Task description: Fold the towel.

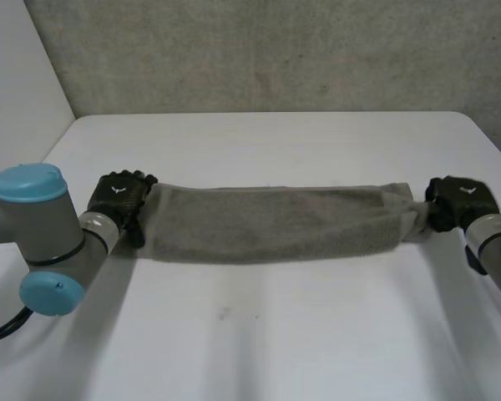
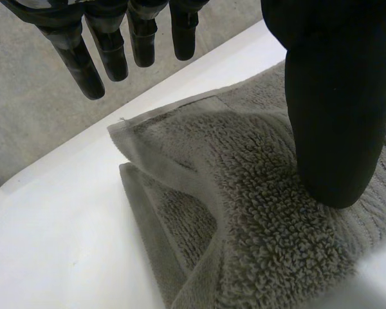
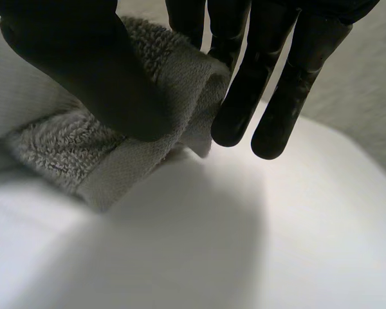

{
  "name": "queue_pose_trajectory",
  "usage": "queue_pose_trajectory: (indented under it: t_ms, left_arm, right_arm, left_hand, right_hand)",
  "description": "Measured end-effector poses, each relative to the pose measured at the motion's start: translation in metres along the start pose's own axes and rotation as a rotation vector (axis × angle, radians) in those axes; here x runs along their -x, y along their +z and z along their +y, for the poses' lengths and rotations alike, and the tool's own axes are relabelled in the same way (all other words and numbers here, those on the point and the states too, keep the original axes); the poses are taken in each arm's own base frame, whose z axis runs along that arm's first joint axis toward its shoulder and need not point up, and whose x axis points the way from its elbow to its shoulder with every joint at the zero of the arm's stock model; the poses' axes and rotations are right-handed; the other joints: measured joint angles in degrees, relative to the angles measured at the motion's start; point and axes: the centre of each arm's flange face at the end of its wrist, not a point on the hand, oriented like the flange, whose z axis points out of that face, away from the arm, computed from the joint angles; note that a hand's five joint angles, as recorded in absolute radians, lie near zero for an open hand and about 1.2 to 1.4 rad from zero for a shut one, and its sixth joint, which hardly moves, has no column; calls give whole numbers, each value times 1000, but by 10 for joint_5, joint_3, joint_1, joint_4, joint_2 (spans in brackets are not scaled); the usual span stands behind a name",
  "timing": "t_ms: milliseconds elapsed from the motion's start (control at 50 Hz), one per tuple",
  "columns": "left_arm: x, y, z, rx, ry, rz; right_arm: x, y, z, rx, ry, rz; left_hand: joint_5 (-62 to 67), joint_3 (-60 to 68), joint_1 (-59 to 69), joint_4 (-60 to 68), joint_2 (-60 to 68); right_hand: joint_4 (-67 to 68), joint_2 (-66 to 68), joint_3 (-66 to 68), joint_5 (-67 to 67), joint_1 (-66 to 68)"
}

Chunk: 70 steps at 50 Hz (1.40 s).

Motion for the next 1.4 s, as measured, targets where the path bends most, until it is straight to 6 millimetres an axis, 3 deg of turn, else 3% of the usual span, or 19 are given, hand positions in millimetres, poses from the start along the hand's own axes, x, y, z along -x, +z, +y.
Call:
queue_pose_trajectory:
  t_ms: [120, 300, 360, 540, 620, 720, 800, 840, 860, 920, 960, 1060, 1120, 1140, 1180, 1240, 1320, 1380, 1400]
  left_arm:
    - [1, -2, 0, 7, 27, -9]
    - [-4, -9, 2, 29, 48, -11]
    - [-5, -14, 2, 33, 48, -8]
    - [2, -30, -17, -3, 45, -22]
    - [6, -37, -30, -34, 42, -35]
    - [11, -45, -44, -70, 40, -49]
    - [17, -56, -60, -116, 39, -66]
    - [18, -58, -62, -124, 39, -69]
    - [19, -61, -65, -130, 39, -73]
    - [21, -63, -67, -137, 39, -78]
    - [22, -65, -68, -139, 38, -81]
    - [22, -66, -67, -137, 36, -82]
    - [22, -66, -66, -134, 35, -80]
    - [22, -66, -66, -134, 35, -80]
    - [20, -66, -64, -130, 35, -76]
    - [18, -65, -63, -127, 35, -69]
    - [14, -64, -62, -125, 37, -59]
    - [9, -62, -62, -130, 39, -44]
    - [6, -61, -63, -134, 40, -37]
  right_arm:
    - [-11, 0, -6, -15, -60, 37]
    - [-8, -2, 0, 22, -129, -11]
    - [-22, 0, -1, 32, -182, 18]
    - [-105, 7, -15, 49, -430, 212]
    - [-119, 11, -33, 10, -475, 254]
    - [-104, 13, -62, -70, -506, 242]
    - [-33, 10, -109, -228, -550, 140]
    - [-11, 7, -118, -266, -558, 105]
    - [17, 1, -126, -309, -567, 58]
    - [53, -7, -134, -359, -576, -7]
    - [99, -21, -136, -415, -585, -100]
    - [196, -52, -115, -498, -602, -327]
    - [232, -64, -96, -510, -612, -429]
    - [232, -64, -96, -510, -612, -429]
    - [273, -78, -57, -491, -632, -571]
    - [295, -87, -28, -462, -648, -659]
    - [309, -94, -5, -432, -661, -721]
    - [310, -95, -6, -433, -656, -719]
    - [309, -95, -11, -436, -650, -709]
  left_hand:
    - [0, 0, 0, 0, 0]
    - [0, 0, 0, 0, 0]
    - [0, 0, 0, 0, 0]
    - [0, -1, 0, 0, -1]
    - [0, -1, 0, -1, -1]
    - [0, -1, 0, -1, -1]
    - [0, -1, 0, -1, -1]
    - [0, -1, 0, -1, -1]
    - [0, -1, 0, -1, -1]
    - [0, -1, 0, -1, -1]
    - [0, -1, 0, -1, -1]
    - [0, -1, 0, -1, -1]
    - [0, -1, 0, -1, -1]
    - [0, -1, 0, -1, -1]
    - [0, -1, 0, -1, -1]
    - [0, -1, 0, -1, -1]
    - [0, -1, 0, -1, -1]
    - [0, -1, 0, 0, -1]
    - [0, -1, 0, 0, -1]
  right_hand:
    - [0, 0, 0, 1, 0]
    - [0, 0, 1, 5, 0]
    - [1, 0, 2, 5, 0]
    - [2, 0, 2, 5, 0]
    - [2, 0, 2, 5, 0]
    - [2, 0, 2, 5, 0]
    - [2, 1, 2, 6, 2]
    - [2, 1, 2, 6, 2]
    - [2, 1, 2, 6, 2]
    - [2, 1, 2, 6, 2]
    - [2, 1, 2, 6, 2]
    - [2, 1, 2, 6, 2]
    - [2, 1, 2, 6, 2]
    - [2, 1, 2, 6, 2]
    - [2, 1, 2, 6, 2]
    - [-1, -4, -1, 4, 1]
    - [-247, -241, -243, -213, -187]
    - [-492, -488, -487, -453, -388]
    - [-523, -513, -518, -482, -406]
